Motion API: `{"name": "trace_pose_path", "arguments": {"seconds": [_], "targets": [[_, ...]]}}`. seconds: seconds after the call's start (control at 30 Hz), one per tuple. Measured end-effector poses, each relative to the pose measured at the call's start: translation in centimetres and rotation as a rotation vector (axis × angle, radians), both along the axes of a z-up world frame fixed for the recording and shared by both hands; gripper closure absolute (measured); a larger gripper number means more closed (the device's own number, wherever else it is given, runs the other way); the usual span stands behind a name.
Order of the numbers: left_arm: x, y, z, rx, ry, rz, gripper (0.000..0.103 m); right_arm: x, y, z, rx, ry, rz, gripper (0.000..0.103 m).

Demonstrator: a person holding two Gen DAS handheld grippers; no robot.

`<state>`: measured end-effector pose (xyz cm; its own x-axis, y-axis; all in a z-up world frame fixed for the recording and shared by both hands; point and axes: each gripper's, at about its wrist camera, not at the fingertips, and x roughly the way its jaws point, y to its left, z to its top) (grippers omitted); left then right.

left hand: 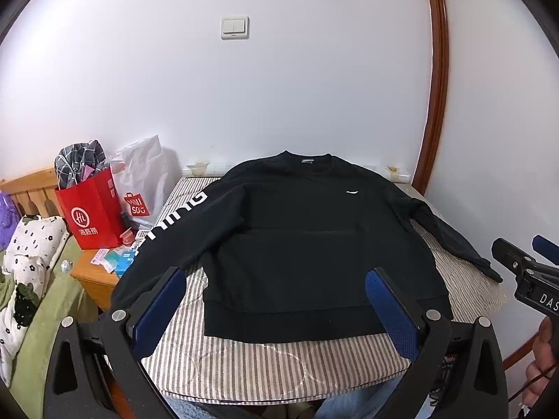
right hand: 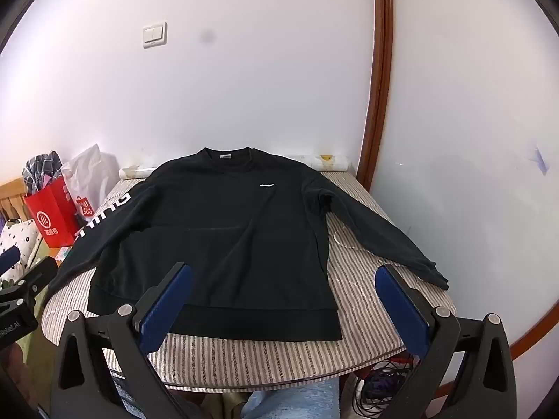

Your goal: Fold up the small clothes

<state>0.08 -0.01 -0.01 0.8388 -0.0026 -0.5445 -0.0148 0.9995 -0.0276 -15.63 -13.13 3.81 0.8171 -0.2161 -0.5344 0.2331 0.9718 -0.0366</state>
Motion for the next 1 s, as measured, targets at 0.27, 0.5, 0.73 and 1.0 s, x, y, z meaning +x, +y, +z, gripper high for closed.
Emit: {"name": "trace_pose_path", "arguments": {"seconds": [0.27, 0.5, 0.73, 1.0], "targets": [[0.2, 0.2, 0.3, -0.005, -0.001, 0.0, 0.0, -0.1, 0.1, 0.1, -0.006, 0.016, -0.008, 0.0], [0.2, 0.1, 0.7, -0.002, -0.006, -0.002, 0.0, 0.8, 0.0, 0.6, -0.003, 0.021, -0.002, 0.0], [0.0, -0.1, 0.7, 0.001, -0.006, -0.003, 0.0, -0.1, 0.0, 0.1, 0.003, 0.014, -0.009, 0.0], [0.2, 0.0, 0.7, 0.003, -0.003, -0.007, 0.0, -0.3, -0.1, 0.2, 0.003, 0.013, -0.011, 0.0]]}}
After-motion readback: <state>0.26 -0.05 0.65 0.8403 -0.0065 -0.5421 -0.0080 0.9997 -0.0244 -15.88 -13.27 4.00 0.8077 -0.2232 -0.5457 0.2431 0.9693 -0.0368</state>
